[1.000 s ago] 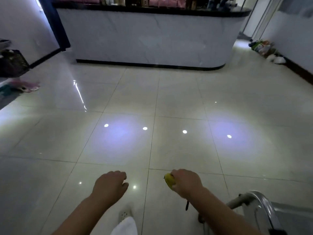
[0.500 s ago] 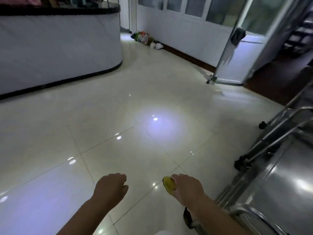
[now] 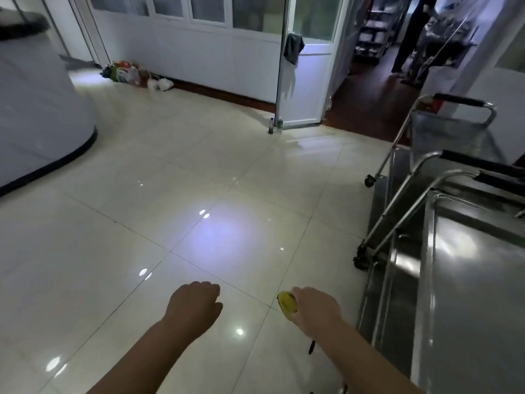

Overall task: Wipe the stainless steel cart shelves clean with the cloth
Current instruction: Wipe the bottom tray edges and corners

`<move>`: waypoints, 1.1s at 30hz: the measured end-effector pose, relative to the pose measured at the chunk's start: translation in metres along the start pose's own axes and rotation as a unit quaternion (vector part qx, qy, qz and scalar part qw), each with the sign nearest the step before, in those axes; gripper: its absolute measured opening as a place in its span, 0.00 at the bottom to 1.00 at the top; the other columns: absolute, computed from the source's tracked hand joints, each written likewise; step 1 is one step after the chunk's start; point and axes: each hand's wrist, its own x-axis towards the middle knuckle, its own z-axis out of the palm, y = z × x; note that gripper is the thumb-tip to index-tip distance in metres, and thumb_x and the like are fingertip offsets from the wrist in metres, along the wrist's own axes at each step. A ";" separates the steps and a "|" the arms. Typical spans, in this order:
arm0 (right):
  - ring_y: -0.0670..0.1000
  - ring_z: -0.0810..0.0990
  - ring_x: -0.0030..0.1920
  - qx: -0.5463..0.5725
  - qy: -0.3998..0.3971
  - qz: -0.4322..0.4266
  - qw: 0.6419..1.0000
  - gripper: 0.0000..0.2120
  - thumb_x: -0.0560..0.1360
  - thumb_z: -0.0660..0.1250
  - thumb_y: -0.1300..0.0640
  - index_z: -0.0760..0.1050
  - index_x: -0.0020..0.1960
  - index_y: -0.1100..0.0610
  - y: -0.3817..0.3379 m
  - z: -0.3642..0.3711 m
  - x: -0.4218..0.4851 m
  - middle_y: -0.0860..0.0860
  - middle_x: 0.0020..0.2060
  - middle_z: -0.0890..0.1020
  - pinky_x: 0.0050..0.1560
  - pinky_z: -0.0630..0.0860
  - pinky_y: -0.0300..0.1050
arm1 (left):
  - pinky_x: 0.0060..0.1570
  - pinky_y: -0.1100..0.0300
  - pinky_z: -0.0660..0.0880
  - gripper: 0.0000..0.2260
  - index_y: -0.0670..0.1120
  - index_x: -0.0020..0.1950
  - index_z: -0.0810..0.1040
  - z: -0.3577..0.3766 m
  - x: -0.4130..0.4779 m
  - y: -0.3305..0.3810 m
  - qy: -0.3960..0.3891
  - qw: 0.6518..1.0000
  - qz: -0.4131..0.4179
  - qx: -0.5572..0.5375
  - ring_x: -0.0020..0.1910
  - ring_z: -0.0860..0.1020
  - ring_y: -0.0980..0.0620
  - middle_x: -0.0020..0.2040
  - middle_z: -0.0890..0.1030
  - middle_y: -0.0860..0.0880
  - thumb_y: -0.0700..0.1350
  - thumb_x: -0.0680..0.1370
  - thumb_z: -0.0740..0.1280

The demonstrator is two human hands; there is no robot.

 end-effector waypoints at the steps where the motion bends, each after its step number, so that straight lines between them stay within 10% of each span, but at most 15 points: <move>1: 0.51 0.77 0.47 0.001 -0.005 0.007 1.000 0.15 0.80 0.57 0.48 0.71 0.62 0.54 0.002 -0.007 0.013 0.50 0.49 0.77 0.41 0.67 0.41 | 0.28 0.63 0.58 0.08 0.48 0.47 0.78 0.001 0.019 -0.002 -0.016 1.000 0.002 0.011 0.42 0.79 0.51 0.42 0.80 0.52 0.51 0.74 0.67; 5: 0.52 0.78 0.53 0.024 -0.016 0.044 0.999 0.16 0.79 0.59 0.50 0.69 0.65 0.53 0.014 -0.029 0.057 0.51 0.56 0.77 0.44 0.68 0.42 | 0.39 0.62 0.64 0.12 0.49 0.58 0.74 0.001 0.096 -0.005 -0.051 0.998 0.044 0.008 0.51 0.76 0.53 0.51 0.78 0.53 0.52 0.79 0.56; 13: 0.50 0.77 0.51 0.097 0.013 0.198 0.975 0.15 0.79 0.60 0.48 0.71 0.63 0.53 0.066 -0.050 0.139 0.50 0.55 0.78 0.43 0.65 0.41 | 0.35 0.61 0.66 0.09 0.49 0.50 0.78 0.015 0.278 0.019 -0.025 0.976 0.218 -0.016 0.44 0.78 0.53 0.44 0.80 0.53 0.53 0.76 0.65; 21: 0.48 0.77 0.52 0.198 0.067 0.393 0.895 0.16 0.80 0.58 0.44 0.71 0.62 0.51 0.100 -0.078 0.207 0.47 0.51 0.77 0.44 0.66 0.40 | 0.25 0.71 0.45 0.15 0.52 0.26 0.76 0.012 0.462 0.053 -0.050 0.908 0.411 0.062 0.19 0.71 0.58 0.22 0.72 0.56 0.52 0.50 0.80; 26: 0.45 0.77 0.47 0.250 0.091 0.508 0.819 0.18 0.80 0.54 0.39 0.69 0.65 0.45 0.119 -0.088 0.219 0.44 0.52 0.78 0.46 0.71 0.38 | 0.40 0.59 0.68 0.11 0.48 0.55 0.77 0.027 0.532 0.112 -0.094 0.861 0.496 0.059 0.50 0.78 0.50 0.50 0.80 0.51 0.52 0.78 0.61; 33: 0.48 0.80 0.52 0.290 0.072 0.613 0.732 0.18 0.81 0.52 0.40 0.72 0.64 0.46 0.181 -0.083 0.225 0.45 0.53 0.81 0.50 0.74 0.43 | 0.49 0.60 0.71 0.17 0.48 0.60 0.75 0.064 0.581 0.242 -0.112 0.778 0.614 0.069 0.53 0.76 0.50 0.55 0.78 0.51 0.54 0.79 0.54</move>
